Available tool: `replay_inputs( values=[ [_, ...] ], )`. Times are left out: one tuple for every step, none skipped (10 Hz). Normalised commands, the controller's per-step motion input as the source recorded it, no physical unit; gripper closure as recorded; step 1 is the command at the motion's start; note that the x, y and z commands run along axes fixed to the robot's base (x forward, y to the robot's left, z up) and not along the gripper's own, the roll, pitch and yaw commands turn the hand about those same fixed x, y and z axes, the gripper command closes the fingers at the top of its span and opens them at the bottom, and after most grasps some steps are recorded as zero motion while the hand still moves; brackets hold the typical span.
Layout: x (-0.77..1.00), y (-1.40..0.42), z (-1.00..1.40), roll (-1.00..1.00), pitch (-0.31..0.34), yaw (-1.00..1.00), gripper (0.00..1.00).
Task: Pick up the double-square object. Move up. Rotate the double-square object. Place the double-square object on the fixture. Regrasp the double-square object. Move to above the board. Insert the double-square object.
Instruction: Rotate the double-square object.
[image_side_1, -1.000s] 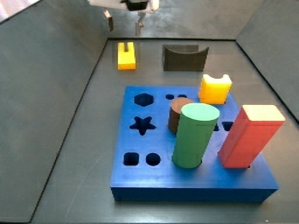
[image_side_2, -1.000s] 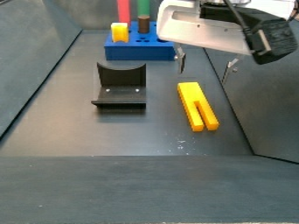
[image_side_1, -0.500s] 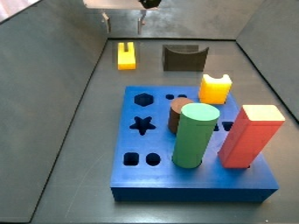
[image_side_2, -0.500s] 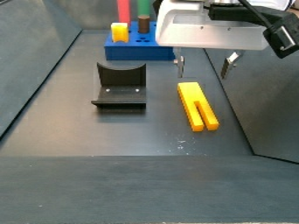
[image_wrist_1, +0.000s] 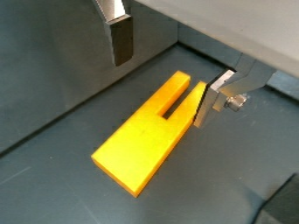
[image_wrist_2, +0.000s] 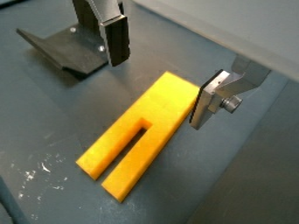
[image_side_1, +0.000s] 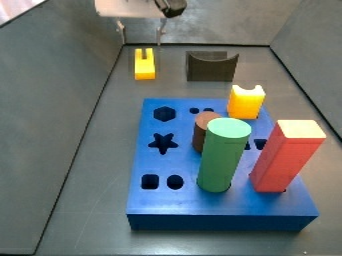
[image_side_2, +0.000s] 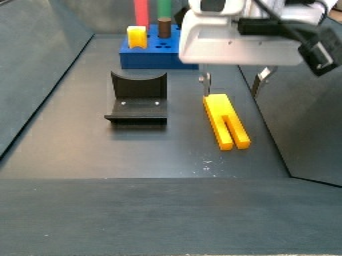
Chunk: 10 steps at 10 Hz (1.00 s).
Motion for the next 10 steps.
replay_inputs(
  values=[
    [0.04, 0.00, -1.00, -0.05, -0.042, 0.00, 0.00],
    [0.05, 0.00, -1.00, -0.06, -0.044, 0.01, 0.00],
    [0.05, 0.01, -0.99, -0.07, -0.044, 0.01, 0.00],
    [0.05, 0.00, -0.85, -0.09, -0.051, 0.02, 0.00],
    [0.04, 0.01, -0.76, -0.10, -0.059, 0.02, 0.00],
    [0.04, 0.01, -0.64, -0.12, -0.068, 0.02, 0.00],
    [0.04, 0.01, -0.57, -0.13, -0.071, 0.02, 0.00],
    [0.04, 0.01, -0.47, -0.14, -0.080, 0.02, 0.00],
    [0.04, 0.01, -0.42, -0.14, -0.084, 0.02, 0.00],
    [0.04, 0.01, -0.34, -0.15, -0.090, 0.02, 0.00]
  ],
)
